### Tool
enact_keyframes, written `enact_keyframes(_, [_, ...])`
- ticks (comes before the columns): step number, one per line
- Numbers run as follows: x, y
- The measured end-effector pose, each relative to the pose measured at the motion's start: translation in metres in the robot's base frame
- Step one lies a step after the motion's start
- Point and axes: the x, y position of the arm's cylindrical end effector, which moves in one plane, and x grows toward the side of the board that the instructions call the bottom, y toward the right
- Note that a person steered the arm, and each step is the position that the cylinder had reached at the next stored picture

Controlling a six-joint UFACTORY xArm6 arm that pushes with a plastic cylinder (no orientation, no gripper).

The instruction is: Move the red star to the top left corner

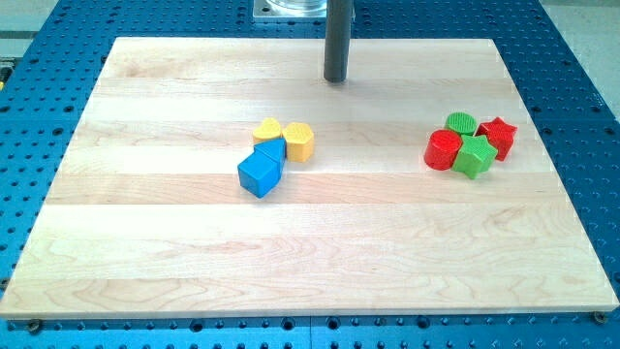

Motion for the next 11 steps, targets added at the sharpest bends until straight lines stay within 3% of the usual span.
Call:
enact_keyframes(3, [-0.004,-0.003])
enact_keyframes(4, [0.006,0.029])
enact_keyframes(6, [0.032,0.179])
enact_keyframes(8, [0.105,0.297])
enact_keyframes(9, [0.149,0.269])
enact_keyframes(11, [0.144,0.127])
